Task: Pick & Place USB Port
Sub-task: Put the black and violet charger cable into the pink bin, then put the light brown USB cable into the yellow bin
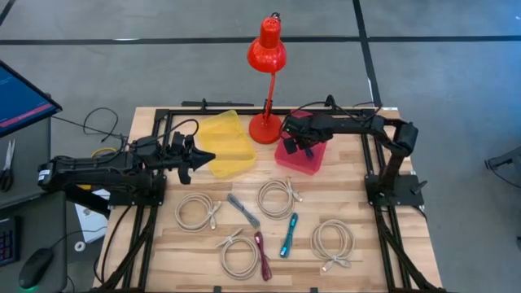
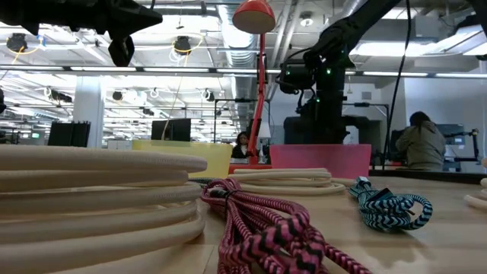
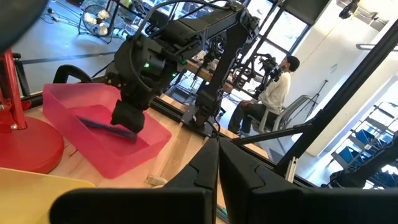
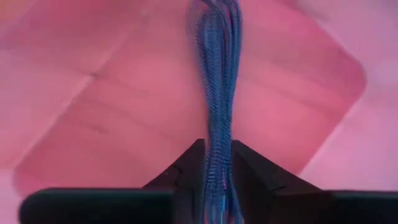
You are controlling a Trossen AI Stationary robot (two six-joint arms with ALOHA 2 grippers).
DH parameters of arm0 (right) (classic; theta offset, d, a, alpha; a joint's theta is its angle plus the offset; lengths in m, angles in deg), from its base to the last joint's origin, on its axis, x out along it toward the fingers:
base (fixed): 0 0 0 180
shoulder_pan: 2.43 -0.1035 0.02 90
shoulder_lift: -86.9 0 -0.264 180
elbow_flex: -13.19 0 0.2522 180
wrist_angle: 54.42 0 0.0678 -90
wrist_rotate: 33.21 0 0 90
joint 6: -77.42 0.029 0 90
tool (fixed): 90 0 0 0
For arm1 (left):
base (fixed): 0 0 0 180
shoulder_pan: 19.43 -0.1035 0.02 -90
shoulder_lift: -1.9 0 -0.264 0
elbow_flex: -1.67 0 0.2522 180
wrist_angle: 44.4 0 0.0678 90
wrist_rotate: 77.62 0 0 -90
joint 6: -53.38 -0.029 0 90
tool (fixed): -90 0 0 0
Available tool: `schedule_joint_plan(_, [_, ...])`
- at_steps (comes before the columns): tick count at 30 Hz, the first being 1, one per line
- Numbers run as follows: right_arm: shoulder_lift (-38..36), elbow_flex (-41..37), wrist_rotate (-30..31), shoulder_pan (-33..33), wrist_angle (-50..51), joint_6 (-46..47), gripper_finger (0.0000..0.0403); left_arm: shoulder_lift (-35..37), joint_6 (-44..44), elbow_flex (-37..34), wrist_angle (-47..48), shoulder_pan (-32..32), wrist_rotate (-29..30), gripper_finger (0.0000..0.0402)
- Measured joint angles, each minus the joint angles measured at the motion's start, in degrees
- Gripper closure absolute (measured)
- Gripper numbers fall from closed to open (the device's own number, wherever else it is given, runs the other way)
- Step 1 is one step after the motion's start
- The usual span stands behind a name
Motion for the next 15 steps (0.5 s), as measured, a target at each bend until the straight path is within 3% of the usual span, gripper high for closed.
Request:
schedule_joint_plan(7, [-3.0,0.9,-3.0,-1.3,0.8,-2.5,0.0306,0.0,0.0,0.0,0.0,0.0,0.0,0.0389])
schedule_joint_plan(15, [-13.9,2.4,-2.8,-6.5,0.3,-4.4,0.0308,0.0,-0.1,0.0,0.0,0.0,0.0,0.0389])
